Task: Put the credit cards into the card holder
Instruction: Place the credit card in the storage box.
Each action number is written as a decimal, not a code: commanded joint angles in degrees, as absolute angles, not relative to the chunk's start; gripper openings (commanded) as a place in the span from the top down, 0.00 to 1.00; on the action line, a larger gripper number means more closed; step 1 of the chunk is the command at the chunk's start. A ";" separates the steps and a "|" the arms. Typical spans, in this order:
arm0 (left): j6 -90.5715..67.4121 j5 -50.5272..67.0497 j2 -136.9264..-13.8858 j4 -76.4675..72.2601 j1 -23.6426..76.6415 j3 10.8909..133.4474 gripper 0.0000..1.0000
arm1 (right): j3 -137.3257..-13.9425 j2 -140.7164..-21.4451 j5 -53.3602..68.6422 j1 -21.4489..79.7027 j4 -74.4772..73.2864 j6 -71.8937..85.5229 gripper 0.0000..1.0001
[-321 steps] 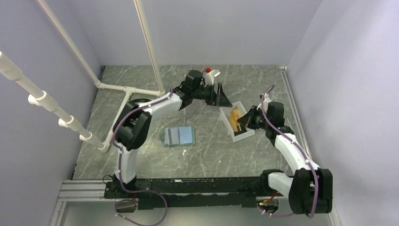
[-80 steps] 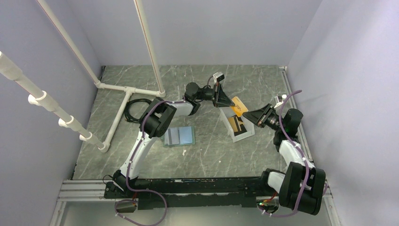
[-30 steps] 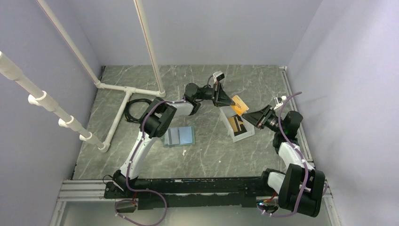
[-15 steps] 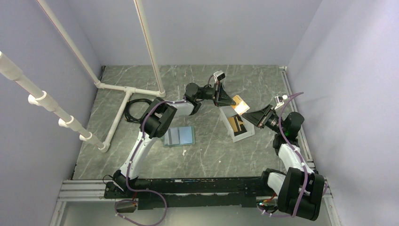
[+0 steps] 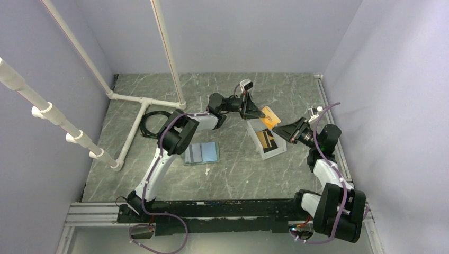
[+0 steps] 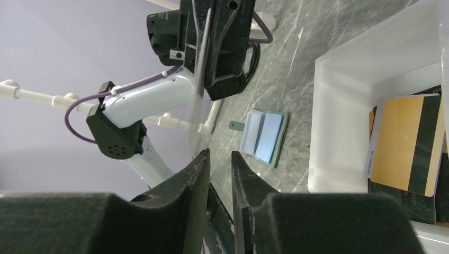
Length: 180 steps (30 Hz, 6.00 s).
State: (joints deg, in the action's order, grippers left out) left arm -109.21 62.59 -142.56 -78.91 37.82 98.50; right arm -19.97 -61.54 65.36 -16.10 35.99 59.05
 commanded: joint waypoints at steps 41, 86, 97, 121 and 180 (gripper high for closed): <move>-25.94 43.68 -124.55 8.08 43.14 100.97 1.00 | -39.18 -71.28 48.31 -10.07 -7.05 29.46 0.20; -68.30 52.13 -122.90 -32.01 38.68 86.10 0.21 | -24.15 -72.13 58.05 -13.05 34.56 57.78 1.00; -78.85 47.65 -123.16 -48.76 38.88 78.35 0.58 | -22.35 -67.94 52.58 -15.24 31.40 58.13 1.00; -74.99 38.60 -116.89 -46.21 40.18 72.55 0.25 | -18.40 -69.70 57.11 -16.16 56.39 74.88 1.00; -53.78 42.73 -114.98 -26.28 41.15 78.69 1.00 | -25.84 -70.58 66.25 -15.38 21.38 53.66 0.49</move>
